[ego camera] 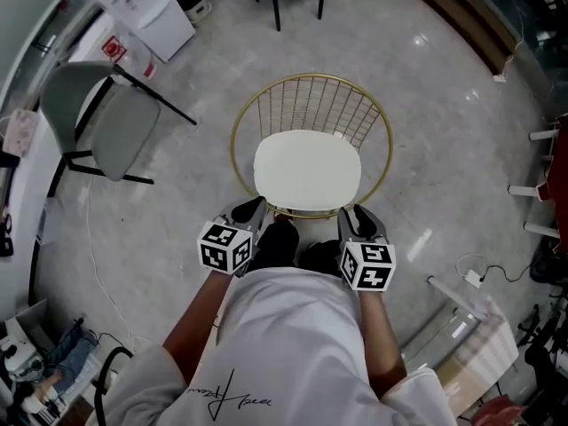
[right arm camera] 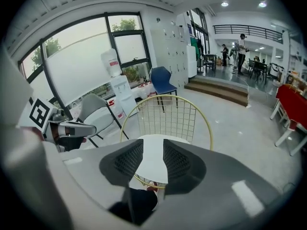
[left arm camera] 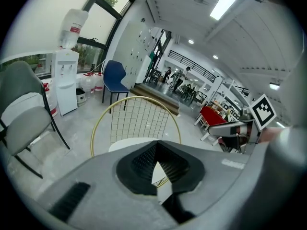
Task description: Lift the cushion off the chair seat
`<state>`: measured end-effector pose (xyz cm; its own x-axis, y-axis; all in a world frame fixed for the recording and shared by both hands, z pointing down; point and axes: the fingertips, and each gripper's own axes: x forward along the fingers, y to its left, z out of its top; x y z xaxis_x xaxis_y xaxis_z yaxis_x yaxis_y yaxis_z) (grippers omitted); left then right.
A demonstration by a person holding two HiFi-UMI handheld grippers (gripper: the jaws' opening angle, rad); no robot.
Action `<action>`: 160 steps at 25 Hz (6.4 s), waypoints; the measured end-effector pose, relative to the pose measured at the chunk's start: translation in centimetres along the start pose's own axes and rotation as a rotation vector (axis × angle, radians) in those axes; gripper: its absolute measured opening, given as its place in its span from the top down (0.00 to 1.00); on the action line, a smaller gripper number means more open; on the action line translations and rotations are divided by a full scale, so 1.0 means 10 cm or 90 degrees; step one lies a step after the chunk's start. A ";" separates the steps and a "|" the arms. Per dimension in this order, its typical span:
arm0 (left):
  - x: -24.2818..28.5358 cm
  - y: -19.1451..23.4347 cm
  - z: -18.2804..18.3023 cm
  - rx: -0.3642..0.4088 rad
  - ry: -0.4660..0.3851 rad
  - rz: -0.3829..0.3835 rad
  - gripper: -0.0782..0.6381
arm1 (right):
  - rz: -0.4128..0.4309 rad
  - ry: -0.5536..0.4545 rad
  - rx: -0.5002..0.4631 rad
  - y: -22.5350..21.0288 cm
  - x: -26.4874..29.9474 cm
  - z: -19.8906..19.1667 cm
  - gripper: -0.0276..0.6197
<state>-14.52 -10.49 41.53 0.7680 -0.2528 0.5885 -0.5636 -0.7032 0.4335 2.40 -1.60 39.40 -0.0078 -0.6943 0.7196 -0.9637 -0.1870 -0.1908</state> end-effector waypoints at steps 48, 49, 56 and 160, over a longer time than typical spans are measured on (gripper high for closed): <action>1.27 1.06 -0.63 -0.001 0.132 0.099 0.87 | 0.001 0.080 0.066 -0.91 1.46 -0.55 0.71; 1.30 1.08 -0.65 -0.005 0.135 0.103 0.87 | 0.001 0.082 0.068 -0.94 1.50 -0.57 0.71; 1.47 1.20 -0.84 -0.024 0.151 0.122 0.87 | 0.007 0.096 0.077 -1.00 1.75 -0.74 0.69; 2.49 2.11 -1.75 -0.208 0.244 0.295 0.62 | -0.147 0.301 0.165 -2.00 2.91 -2.05 0.51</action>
<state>-12.61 -19.95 77.30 0.2981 -0.1837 0.9367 -0.9173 -0.3267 0.2278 16.00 -3.83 77.88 0.0180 -0.2409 0.9704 -0.8580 -0.5020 -0.1087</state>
